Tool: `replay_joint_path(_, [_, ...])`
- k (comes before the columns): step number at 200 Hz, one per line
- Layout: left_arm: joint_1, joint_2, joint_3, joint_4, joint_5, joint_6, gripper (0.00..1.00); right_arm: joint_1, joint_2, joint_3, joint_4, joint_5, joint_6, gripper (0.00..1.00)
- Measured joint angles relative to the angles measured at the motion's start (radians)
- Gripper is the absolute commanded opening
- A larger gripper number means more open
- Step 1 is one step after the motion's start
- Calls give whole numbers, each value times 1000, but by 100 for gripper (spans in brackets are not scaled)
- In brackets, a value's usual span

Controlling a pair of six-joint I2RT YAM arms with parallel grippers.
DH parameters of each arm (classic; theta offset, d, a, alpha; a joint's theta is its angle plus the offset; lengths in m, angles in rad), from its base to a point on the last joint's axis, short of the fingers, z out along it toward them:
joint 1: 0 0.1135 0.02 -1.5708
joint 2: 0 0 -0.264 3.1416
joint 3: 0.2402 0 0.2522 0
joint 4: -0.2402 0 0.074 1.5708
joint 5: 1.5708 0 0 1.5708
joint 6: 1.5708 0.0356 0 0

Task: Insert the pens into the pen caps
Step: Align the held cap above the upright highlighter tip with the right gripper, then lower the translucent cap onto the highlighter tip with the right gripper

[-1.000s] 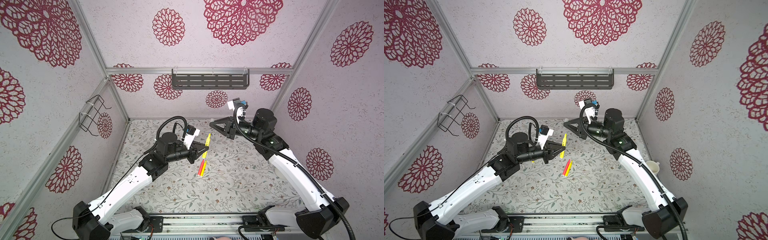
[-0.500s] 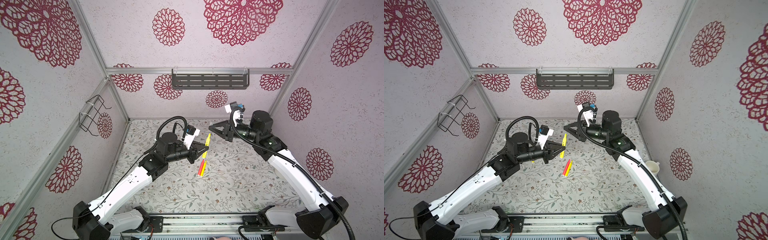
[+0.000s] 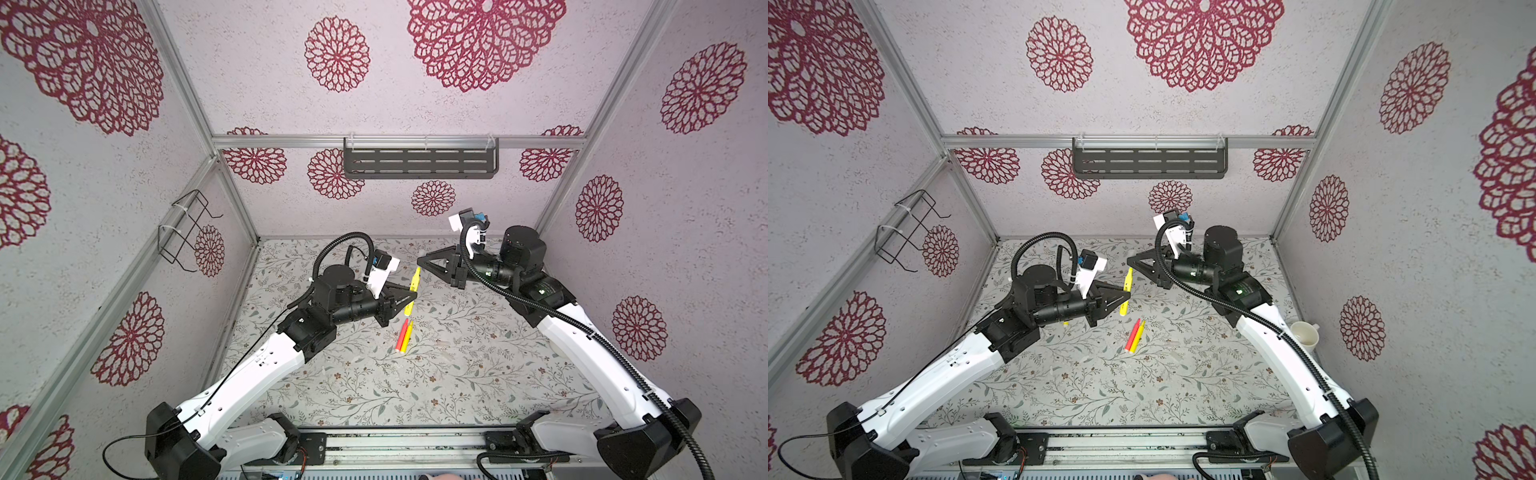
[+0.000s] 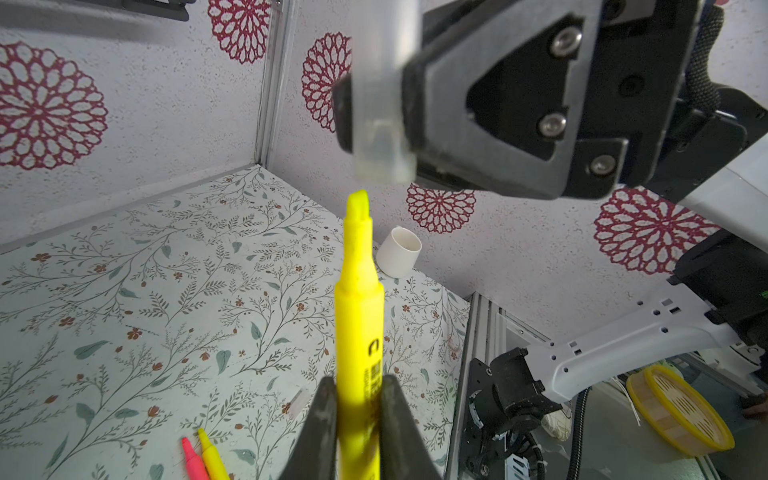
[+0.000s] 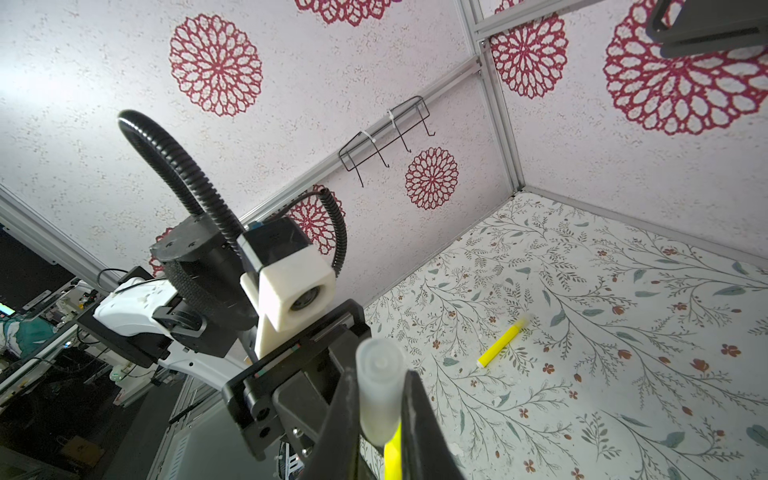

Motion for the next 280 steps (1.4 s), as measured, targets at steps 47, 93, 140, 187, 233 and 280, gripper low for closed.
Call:
replay_joint_path(47, [0, -13, -2, 1, -1, 0, 0, 0, -2, 0, 0, 17, 0, 0])
replay_joint_path(93, [0, -20, -2, 3, -1, 0, 0, 0, -2, -2, 4, 19, 2, 0])
replay_joint_path(140, [0, -21, -8, 6, -1, 0, 0, 4, -2, -2, 13, 19, 3, 0])
replay_joint_path(187, [0, -21, -8, 6, -1, 0, 0, 13, -1, -2, 19, 19, 2, 0])
replay_joint_path(233, [0, -21, -10, 7, -2, 0, 0, 17, 8, -2, 19, 19, 2, 0])
replay_joint_path(280, [0, -24, -12, 7, -3, 0, 0, 17, 11, -10, 19, 30, 2, 0])
